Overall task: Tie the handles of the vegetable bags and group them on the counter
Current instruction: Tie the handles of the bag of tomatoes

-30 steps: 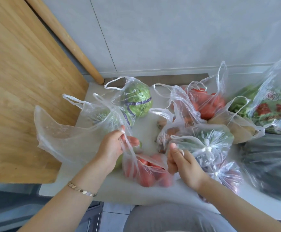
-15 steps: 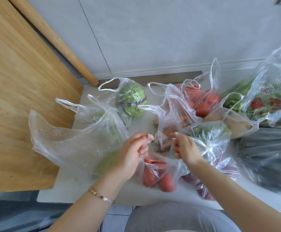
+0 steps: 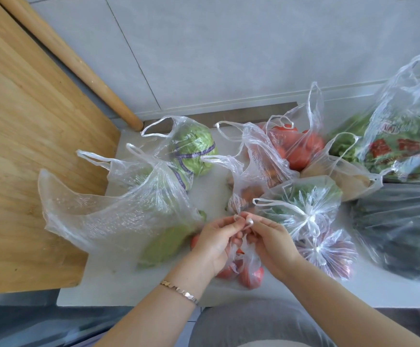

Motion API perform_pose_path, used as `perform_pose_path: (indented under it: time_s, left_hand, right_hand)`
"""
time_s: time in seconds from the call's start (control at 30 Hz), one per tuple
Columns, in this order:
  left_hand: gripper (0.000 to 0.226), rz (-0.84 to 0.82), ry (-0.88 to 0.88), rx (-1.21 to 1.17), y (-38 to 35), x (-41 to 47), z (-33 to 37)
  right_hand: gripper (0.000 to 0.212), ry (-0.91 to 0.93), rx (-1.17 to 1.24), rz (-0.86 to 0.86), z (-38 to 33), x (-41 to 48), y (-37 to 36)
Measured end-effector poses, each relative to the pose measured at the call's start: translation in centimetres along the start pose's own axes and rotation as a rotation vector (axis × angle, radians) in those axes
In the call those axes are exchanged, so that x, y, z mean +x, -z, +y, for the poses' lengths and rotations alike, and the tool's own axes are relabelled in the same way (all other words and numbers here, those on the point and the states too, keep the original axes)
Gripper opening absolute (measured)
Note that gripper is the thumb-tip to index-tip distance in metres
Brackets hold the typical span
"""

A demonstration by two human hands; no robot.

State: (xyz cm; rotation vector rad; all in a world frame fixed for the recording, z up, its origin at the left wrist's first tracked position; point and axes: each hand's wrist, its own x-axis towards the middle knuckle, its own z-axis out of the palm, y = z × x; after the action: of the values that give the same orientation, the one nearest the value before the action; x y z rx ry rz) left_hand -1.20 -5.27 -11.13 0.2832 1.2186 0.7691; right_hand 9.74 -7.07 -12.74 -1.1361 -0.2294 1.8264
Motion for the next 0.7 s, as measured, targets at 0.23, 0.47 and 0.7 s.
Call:
perform_pose_path:
  time_s: [0.23,0.47,0.7]
  left_hand:
    - [0.018,0.142,-0.047,-0.016,0.0,0.3,-0.6]
    - [0.004,-0.057,-0.572,1.037,1.5,-0.6,-0.3]
    - [0.009,0.012,-0.801,1.103,1.9,0.3,0.4]
  right_hand:
    - [0.018,0.291,-0.582,0.126,0.4,-1.1,0.0]
    - [0.017,0.209,-0.629,0.420,-0.6,0.3,0.6]
    - [0.025,0.254,-1.130,0.038,-0.8,-0.1,-0.2]
